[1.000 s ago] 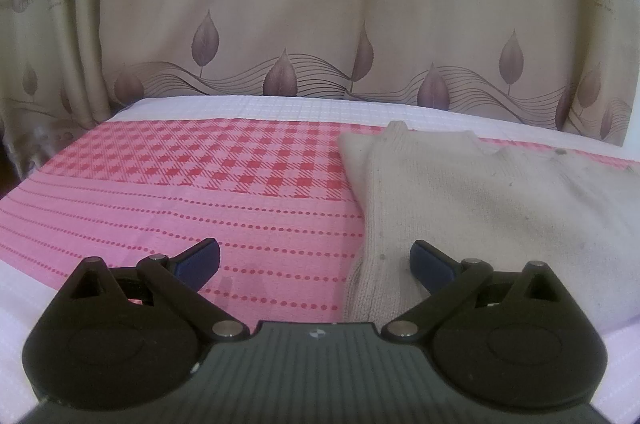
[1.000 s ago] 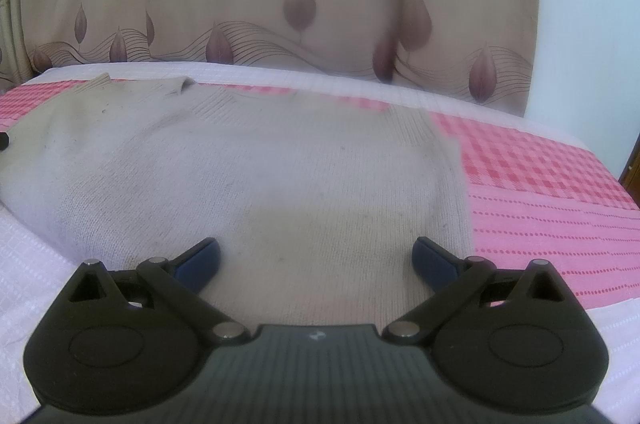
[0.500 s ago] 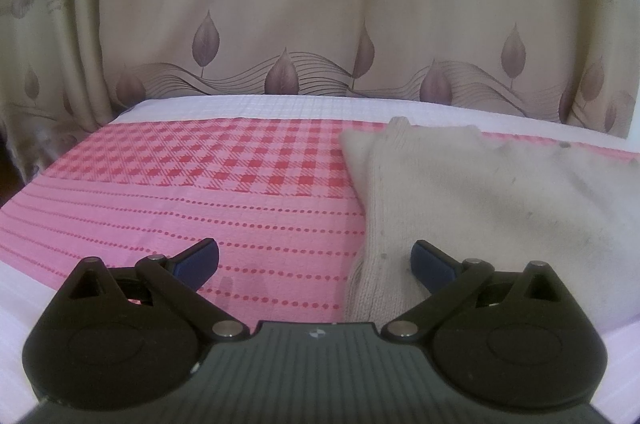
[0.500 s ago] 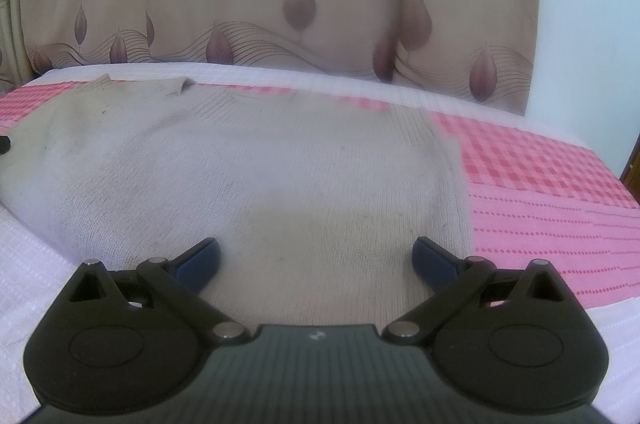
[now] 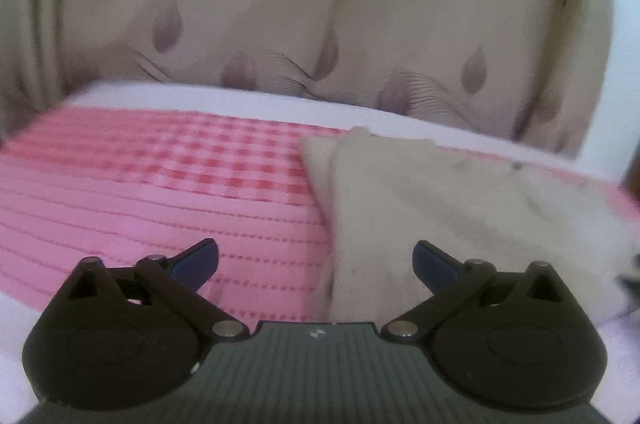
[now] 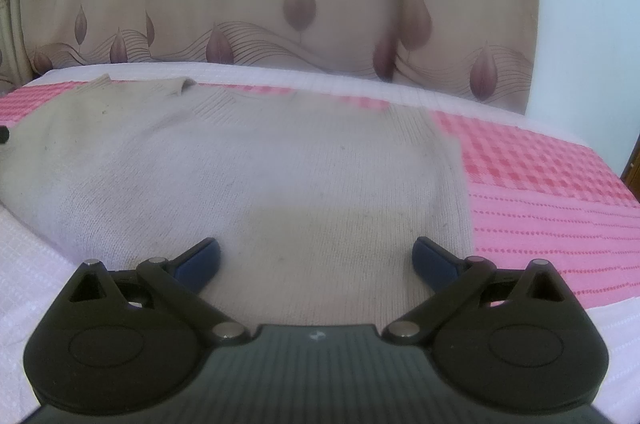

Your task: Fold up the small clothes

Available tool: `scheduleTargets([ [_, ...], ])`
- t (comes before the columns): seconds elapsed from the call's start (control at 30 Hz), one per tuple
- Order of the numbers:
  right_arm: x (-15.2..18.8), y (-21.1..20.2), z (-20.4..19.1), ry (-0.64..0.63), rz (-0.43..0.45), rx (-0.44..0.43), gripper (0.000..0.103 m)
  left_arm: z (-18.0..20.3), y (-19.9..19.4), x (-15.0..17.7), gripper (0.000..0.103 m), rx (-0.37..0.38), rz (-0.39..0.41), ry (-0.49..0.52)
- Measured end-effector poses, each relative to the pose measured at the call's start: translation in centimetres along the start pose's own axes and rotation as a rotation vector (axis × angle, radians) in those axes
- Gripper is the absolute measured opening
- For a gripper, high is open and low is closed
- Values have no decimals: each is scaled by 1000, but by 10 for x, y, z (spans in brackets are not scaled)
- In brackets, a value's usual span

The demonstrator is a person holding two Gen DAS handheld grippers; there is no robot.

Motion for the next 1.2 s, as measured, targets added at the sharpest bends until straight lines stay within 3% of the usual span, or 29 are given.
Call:
scheduleTargets([
  [0.1, 0, 0, 0, 0, 1, 1, 103, -18, 14, -17, 87, 88, -70, -85],
  [0.17, 0, -1, -1, 0, 2, 0, 103, -22, 24, -30, 72, 166, -99, -102],
  [0.27, 0, 0, 0, -1, 2, 0, 103, -14, 46, -41, 71, 269, -185, -60],
  [0.33, 0, 0, 0, -2, 3, 1, 103, -8, 62, -43, 71, 296, -235, -56],
  [0.47, 0, -1, 0, -3, 5, 3, 103, 7, 84, -50, 69, 362, -246, -50],
  [0.5, 0, -1, 0, -4, 5, 3, 103, 7, 88, -52, 59, 360, -243, -58],
  [0.53, 0, -1, 0, -4, 5, 3, 103, 8, 94, -52, 28, 346, -254, -57],
  [0.77, -1, -5, 2, 12, 17, -12, 103, 19, 82, -58, 16, 282, -209, -120],
  [0.9, -5, -26, 13, 79, 135, -76, 103, 42, 62, -75, 15, 263, -205, -158],
  [1.0, -6, -38, 21, 138, 201, -130, 103, 76, 46, -88, 15, 263, -233, -185],
  [1.2, -7, -42, 19, 156, 231, -163, 103, 169, 28, -98, 15, 300, -292, -166],
])
Point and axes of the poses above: each gripper's, at about its wrist camera, not at the fingertips, and y roughly the way its jaws point, z to its right, x to its underside, the point moved 10 cm from there along y, roughly the way its jaws point, and after that the axes turned 9 degrees about -z, right-handed, at the moved point
